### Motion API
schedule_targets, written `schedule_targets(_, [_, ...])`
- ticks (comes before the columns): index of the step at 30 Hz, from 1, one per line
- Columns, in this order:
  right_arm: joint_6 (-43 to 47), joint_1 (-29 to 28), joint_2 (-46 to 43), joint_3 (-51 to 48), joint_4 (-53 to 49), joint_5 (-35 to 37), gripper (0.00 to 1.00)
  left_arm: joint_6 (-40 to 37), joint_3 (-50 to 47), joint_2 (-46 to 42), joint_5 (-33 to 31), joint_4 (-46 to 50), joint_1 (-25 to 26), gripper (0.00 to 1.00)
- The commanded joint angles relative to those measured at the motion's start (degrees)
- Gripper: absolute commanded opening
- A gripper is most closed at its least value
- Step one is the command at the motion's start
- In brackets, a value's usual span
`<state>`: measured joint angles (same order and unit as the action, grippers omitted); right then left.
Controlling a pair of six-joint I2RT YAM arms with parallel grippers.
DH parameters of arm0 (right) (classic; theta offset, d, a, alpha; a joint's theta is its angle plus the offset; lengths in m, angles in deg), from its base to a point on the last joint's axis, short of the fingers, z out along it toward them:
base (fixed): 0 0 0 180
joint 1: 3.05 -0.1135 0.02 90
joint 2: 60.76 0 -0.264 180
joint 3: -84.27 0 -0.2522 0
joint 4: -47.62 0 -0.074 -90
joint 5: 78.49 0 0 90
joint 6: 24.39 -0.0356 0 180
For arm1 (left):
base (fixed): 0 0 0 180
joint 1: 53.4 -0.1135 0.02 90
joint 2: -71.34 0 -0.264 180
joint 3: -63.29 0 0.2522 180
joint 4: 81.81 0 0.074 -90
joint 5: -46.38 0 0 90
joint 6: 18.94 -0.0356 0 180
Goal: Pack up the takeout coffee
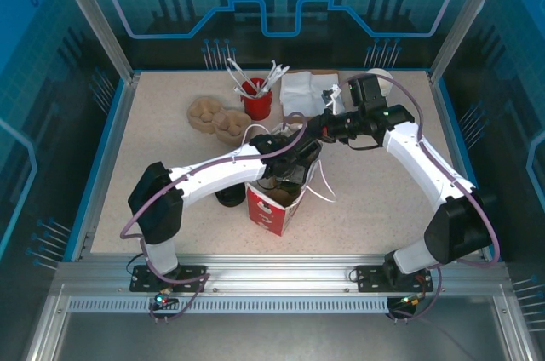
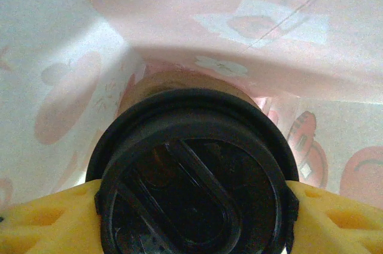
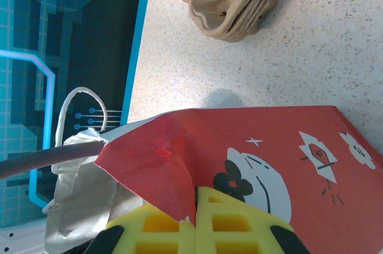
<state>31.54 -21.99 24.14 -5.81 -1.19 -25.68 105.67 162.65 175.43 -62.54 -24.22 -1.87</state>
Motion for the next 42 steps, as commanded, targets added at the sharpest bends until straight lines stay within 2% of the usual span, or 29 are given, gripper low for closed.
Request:
schedule_targets(1, [0.62, -1.36, -0.26, 0.45, -5.92, -7.88, 0.00, 1.51, -2.91, 3.27, 2.79, -2.67, -1.87, 0.68])
schedule_targets(14, [3.17, -1.30, 0.61, 3.53, -8.74, -4.87, 0.00, 1.56, -5.86, 3.18, 5.23, -4.97, -1.78, 0.66])
schedule_targets(23, [2.56, -1.30, 0.97, 4.07, -8.76, -3.28, 0.00, 0.65, -4.17, 2.44, 4.77, -4.00, -1.56, 0.67])
schedule_targets(31, [2.82, -1.76, 1.23, 6.15, -9.95, -0.22, 0.00, -0.22, 2.78, 1.13, 3.06, -1.14, -1.67, 0.79])
schedule_targets(42, [4.41, -1.98, 2.02, 8.05, -13.09, 2.15, 0.00, -1.19, 9.65, 0.34, 1.28, 1.81, -1.69, 0.86])
